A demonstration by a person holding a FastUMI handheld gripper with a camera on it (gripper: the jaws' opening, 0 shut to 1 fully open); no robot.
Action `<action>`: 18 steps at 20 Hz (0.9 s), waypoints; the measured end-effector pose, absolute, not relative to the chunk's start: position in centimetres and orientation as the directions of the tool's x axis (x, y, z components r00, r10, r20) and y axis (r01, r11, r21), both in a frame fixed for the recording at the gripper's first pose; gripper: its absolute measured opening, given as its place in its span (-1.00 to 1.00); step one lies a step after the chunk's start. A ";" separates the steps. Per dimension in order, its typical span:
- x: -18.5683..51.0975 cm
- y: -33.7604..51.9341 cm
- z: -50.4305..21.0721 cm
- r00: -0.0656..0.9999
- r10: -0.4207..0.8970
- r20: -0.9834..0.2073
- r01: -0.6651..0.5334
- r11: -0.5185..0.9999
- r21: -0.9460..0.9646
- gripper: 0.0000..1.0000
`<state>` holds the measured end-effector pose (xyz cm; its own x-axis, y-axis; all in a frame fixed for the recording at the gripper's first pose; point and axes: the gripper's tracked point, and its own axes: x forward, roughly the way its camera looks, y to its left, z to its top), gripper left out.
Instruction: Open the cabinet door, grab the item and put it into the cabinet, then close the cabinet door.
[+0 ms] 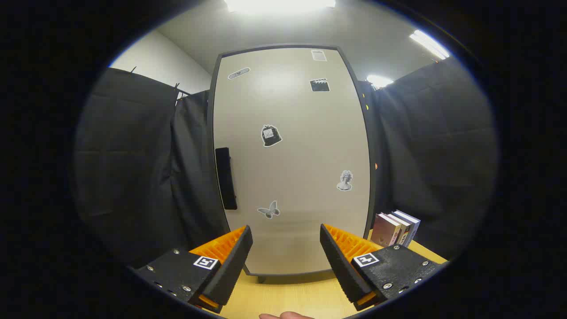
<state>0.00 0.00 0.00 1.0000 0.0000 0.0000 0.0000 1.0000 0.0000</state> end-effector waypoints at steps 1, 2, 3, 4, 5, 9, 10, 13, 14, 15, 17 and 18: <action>0.0 0.0 0.1 1.000 -0.002 0.005 0.002 1.000 0.003 0.90; 0.0 0.0 0.3 1.000 -0.004 0.009 0.004 1.000 0.005 0.90; 0.1 0.1 0.3 1.000 -0.003 0.011 0.003 1.000 0.006 0.90; 0.1 0.1 0.4 1.000 -0.007 0.011 0.007 1.000 0.005 0.90; 0.1 0.0 0.3 1.000 -0.009 0.008 0.009 1.000 0.005 0.90; 0.5 -0.1 0.0 1.000 -0.014 -0.005 0.014 1.000 0.014 0.90; 0.6 -0.2 0.0 1.000 -0.016 -0.007 0.016 1.000 0.014 0.90; 0.8 -0.3 0.1 1.000 -0.022 -0.007 0.022 1.000 0.009 0.90; 0.8 -0.3 0.2 1.000 -0.021 -0.006 0.021 1.000 0.008 0.90; 0.9 -0.3 0.1 1.000 -0.021 -0.005 0.021 1.000 0.006 0.90; 1.0 -0.3 0.1 1.000 -0.024 -0.007 0.024 1.000 0.002 0.90; 1.0 -0.2 0.2 1.000 -0.025 -0.008 0.025 1.000 0.002 0.90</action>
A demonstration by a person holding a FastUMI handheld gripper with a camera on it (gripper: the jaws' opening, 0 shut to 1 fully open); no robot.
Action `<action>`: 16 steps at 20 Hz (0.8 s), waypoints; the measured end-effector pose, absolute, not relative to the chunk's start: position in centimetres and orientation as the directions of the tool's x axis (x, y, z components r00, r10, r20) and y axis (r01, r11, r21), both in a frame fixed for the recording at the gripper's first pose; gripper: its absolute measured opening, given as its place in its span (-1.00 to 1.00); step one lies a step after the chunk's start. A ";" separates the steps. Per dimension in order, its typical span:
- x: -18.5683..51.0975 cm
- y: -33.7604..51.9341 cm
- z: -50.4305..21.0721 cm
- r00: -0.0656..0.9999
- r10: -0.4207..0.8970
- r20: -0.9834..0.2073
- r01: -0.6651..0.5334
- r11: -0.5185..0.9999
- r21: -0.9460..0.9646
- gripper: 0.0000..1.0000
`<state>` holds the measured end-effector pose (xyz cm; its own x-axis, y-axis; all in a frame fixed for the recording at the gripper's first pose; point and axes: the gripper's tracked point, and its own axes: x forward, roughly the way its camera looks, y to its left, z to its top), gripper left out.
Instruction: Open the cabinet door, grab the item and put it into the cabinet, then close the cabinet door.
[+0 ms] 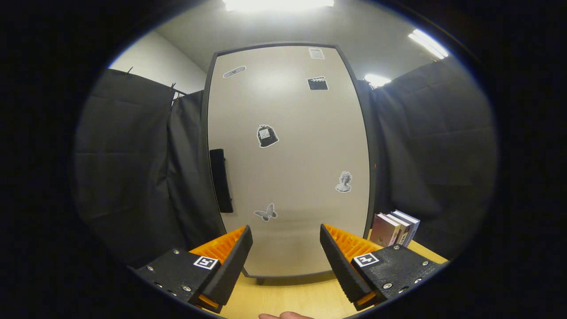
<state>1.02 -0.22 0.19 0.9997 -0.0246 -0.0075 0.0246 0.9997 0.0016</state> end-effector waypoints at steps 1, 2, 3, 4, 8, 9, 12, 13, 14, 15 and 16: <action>1.1 -0.3 0.1 1.000 -0.027 -0.008 0.027 1.000 -0.001 0.90; 1.2 -0.5 0.1 0.999 -0.038 -0.007 0.038 0.999 -0.011 0.90; 1.3 -0.7 0.1 0.999 -0.044 -0.006 0.043 0.999 -0.017 0.90; 1.4 -0.4 0.2 0.999 -0.038 -0.007 0.038 0.999 -0.013 0.90; 2.2 0.5 0.9 0.999 -0.035 -0.008 0.035 0.999 -0.008 0.89; 2.3 0.9 1.1 0.999 -0.033 -0.009 0.033 0.999 -0.014 0.89; 3.6 3.4 1.9 1.000 0.000 -0.007 -0.001 1.000 -0.015 0.89; 4.0 4.3 2.0 1.000 0.019 -0.002 -0.019 1.000 -0.020 0.89; 4.6 5.2 2.2 0.999 0.037 0.002 -0.036 0.999 -0.029 0.89; 5.2 6.0 2.4 0.999 0.046 0.009 -0.046 0.998 -0.042 0.89; 5.9 6.8 2.7 0.998 0.055 0.016 -0.054 0.997 -0.056 0.89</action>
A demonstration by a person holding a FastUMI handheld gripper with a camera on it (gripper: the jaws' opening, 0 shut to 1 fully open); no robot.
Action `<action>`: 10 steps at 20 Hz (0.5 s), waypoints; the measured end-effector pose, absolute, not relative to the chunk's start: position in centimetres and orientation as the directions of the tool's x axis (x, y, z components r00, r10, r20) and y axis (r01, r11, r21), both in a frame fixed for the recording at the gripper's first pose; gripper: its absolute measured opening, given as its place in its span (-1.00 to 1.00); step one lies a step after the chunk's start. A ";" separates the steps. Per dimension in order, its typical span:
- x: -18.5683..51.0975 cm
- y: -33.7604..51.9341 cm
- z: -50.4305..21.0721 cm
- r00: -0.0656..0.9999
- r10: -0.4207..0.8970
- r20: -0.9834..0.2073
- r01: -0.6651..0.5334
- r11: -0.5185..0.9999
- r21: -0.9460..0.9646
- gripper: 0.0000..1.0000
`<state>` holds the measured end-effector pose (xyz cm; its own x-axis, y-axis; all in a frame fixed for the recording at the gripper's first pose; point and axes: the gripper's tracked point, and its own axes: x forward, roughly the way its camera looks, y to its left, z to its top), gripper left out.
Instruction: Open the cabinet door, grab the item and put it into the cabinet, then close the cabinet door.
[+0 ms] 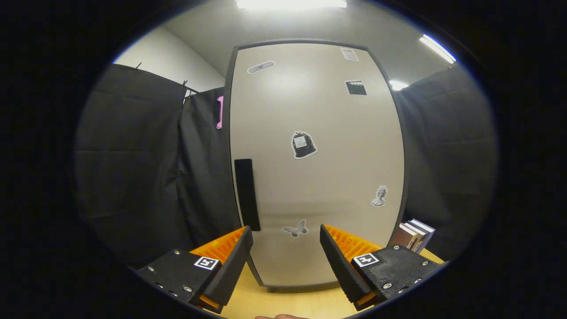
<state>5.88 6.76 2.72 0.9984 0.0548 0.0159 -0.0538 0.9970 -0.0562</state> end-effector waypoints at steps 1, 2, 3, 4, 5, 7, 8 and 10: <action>6.6 7.6 2.8 0.998 0.065 0.020 -0.063 0.996 -0.066 0.89; 7.4 8.4 2.9 0.997 0.073 0.022 -0.072 0.995 -0.071 0.89; 8.2 9.1 2.8 0.997 0.080 0.018 -0.079 0.995 -0.068 0.89; 9.0 9.7 2.7 0.996 0.085 0.011 -0.084 0.994 -0.062 0.88; 9.7 10.1 2.5 0.997 0.082 0.003 -0.082 0.995 -0.057 0.88; 11.5 10.6 2.0 0.997 0.077 -0.015 -0.078 0.996 -0.044 0.88; 12.3 10.8 1.8 0.997 0.076 -0.027 -0.077 0.996 -0.034 0.87; 13.5 11.0 1.2 0.995 0.082 -0.051 -0.082 0.997 -0.013 0.75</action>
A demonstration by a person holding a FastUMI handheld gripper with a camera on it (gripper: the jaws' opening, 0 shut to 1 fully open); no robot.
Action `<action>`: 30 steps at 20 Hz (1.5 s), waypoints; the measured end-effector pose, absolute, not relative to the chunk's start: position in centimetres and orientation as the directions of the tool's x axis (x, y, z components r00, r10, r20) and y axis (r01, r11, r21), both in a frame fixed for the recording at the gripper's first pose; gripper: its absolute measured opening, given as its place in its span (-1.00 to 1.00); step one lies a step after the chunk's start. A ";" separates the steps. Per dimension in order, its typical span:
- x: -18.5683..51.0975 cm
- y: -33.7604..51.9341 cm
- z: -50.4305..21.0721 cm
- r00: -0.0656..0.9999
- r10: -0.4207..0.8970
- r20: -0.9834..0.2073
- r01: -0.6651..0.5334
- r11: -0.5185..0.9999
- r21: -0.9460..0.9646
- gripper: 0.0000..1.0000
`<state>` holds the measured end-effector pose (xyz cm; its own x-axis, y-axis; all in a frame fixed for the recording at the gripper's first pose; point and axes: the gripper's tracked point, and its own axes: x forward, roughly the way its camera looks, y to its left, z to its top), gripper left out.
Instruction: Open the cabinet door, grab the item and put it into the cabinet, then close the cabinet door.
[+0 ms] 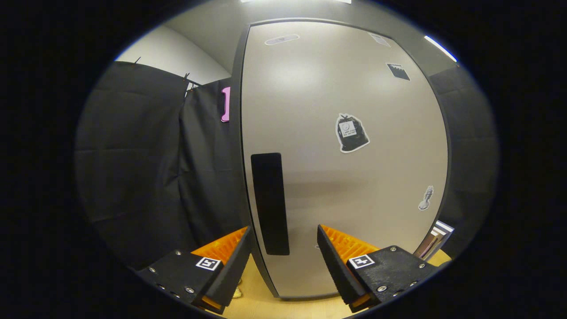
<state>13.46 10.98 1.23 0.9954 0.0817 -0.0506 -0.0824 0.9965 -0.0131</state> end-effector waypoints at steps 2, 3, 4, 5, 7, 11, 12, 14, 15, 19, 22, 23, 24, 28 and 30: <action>14.2 10.9 1.1 0.995 0.085 -0.056 -0.086 0.996 -0.011 0.58; 14.5 11.2 1.1 0.993 0.100 -0.055 -0.101 0.995 -0.011 0.39; 14.7 11.6 1.1 0.992 0.111 -0.052 -0.112 0.993 -0.024 0.31; 14.7 11.9 1.1 0.992 0.121 -0.047 -0.123 0.991 -0.049 0.13; 14.7 12.2 1.0 0.992 0.121 -0.040 -0.125 0.984 -0.124 -0.21; 14.6 12.2 0.9 0.989 0.135 -0.063 -0.142 0.984 -0.111 -0.35; 14.5 12.2 0.9 0.988 0.137 -0.071 -0.145 0.982 -0.121 -0.37; 14.1 12.2 0.8 0.987 0.139 -0.080 -0.149 0.979 -0.140 -0.41; 13.7 12.3 0.8 0.986 0.145 -0.084 -0.155 0.978 -0.139 -0.42; 11.6 12.4 1.0 0.980 0.177 -0.090 -0.189 0.970 -0.151 -0.42; 9.3 12.6 1.4 0.979 0.189 -0.082 -0.201 0.964 -0.175 -0.42; 8.5 12.7 1.5 0.977 0.197 -0.084 -0.208 0.963 -0.169 -0.42; 7.8 12.7 1.8 0.974 0.208 -0.087 -0.220 0.962 -0.162 -0.42; 6.7 11.9 2.0 0.956 0.279 -0.095 -0.291 0.943 -0.159 -0.42; 6.1 11.6 2.1 0.942 0.320 -0.099 -0.332 0.930 -0.155 -0.42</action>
